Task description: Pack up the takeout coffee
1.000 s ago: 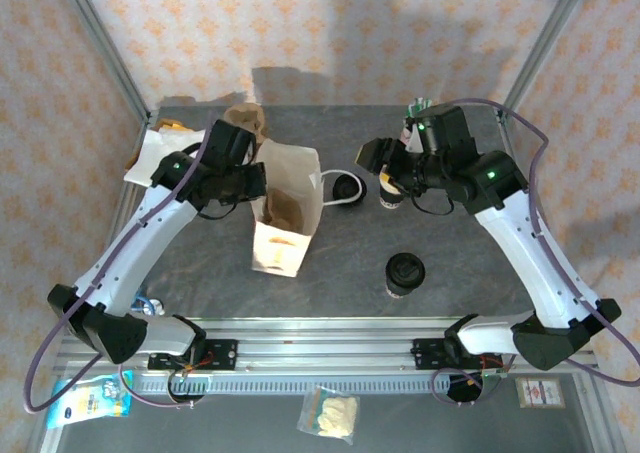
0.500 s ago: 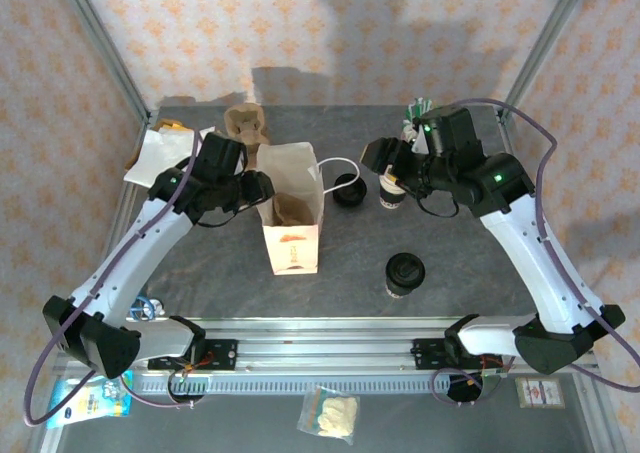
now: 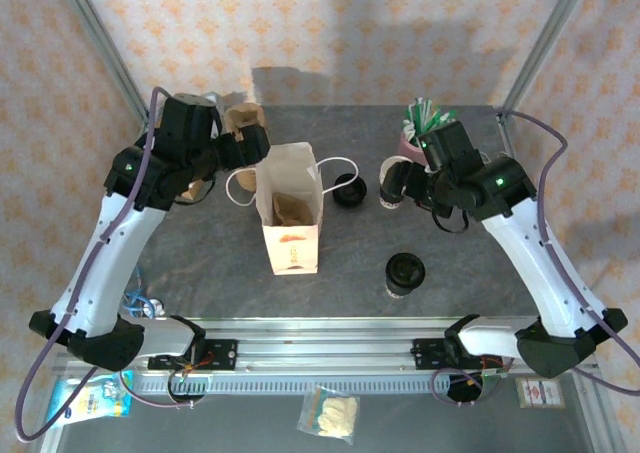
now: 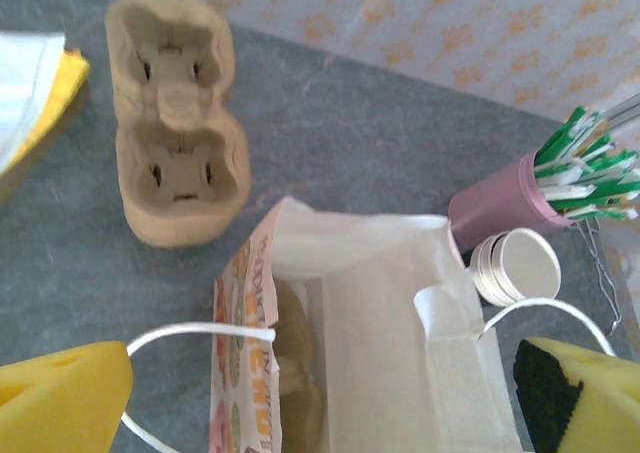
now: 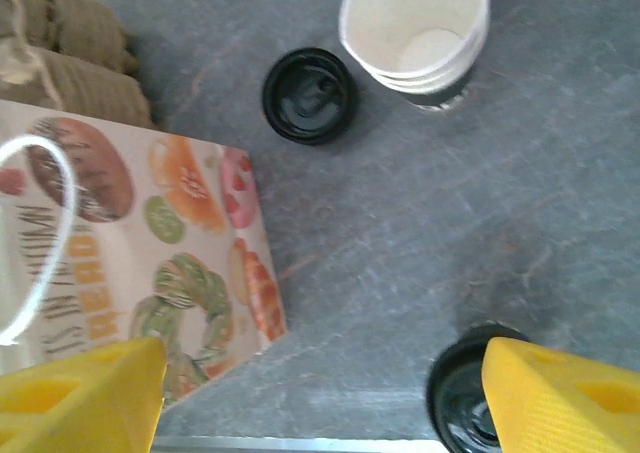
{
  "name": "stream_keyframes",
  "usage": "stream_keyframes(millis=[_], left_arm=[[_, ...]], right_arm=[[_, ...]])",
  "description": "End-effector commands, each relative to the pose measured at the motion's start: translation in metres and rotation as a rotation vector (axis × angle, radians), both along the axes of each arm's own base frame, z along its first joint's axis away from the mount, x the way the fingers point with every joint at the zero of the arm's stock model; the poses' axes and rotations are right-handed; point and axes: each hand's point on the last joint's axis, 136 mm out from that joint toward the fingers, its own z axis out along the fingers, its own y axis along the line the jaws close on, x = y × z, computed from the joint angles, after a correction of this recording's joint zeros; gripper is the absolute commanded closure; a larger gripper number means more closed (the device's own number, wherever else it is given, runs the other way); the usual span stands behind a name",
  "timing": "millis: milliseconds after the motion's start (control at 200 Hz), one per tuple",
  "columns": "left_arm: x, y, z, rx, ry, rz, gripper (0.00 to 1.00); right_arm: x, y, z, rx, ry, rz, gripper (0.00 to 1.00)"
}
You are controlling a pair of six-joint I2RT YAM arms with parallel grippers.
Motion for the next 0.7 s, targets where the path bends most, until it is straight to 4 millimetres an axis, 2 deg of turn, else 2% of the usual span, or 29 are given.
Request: stream_keyframes(millis=[0, 115, 220, 245, 380, 581, 696], left_arm=[[-0.003, 0.008, 0.016, 0.098, -0.060, -0.037, 0.01], [-0.007, -0.011, 0.032, 0.103, -0.151, -0.145, 0.01], [-0.013, -0.029, 0.032, 0.123, -0.191, -0.227, 0.01], [-0.014, -0.032, 0.030, 0.124, -0.194, -0.243, 0.01], [-0.019, -0.050, 0.025, 0.099, -0.218, -0.310, 0.01], [-0.025, -0.061, 0.031, 0.056, -0.265, -0.354, 0.01], [-0.028, -0.067, 0.032, 0.047, -0.273, -0.387, 0.01]], right_arm=[[-0.019, -0.022, -0.023, -0.090, 0.062, -0.020, 0.18], [-0.026, -0.024, -0.044, -0.111, 0.118, -0.017, 0.18], [-0.029, -0.027, -0.055, -0.128, 0.150, -0.026, 0.17], [-0.032, -0.029, -0.051, -0.118, 0.132, -0.030, 0.18], [-0.033, -0.031, -0.058, -0.124, 0.150, -0.047, 0.18], [-0.032, -0.040, -0.054, -0.134, 0.120, -0.113, 0.19], [-0.039, -0.040, -0.061, -0.117, 0.145, -0.113, 0.20]])
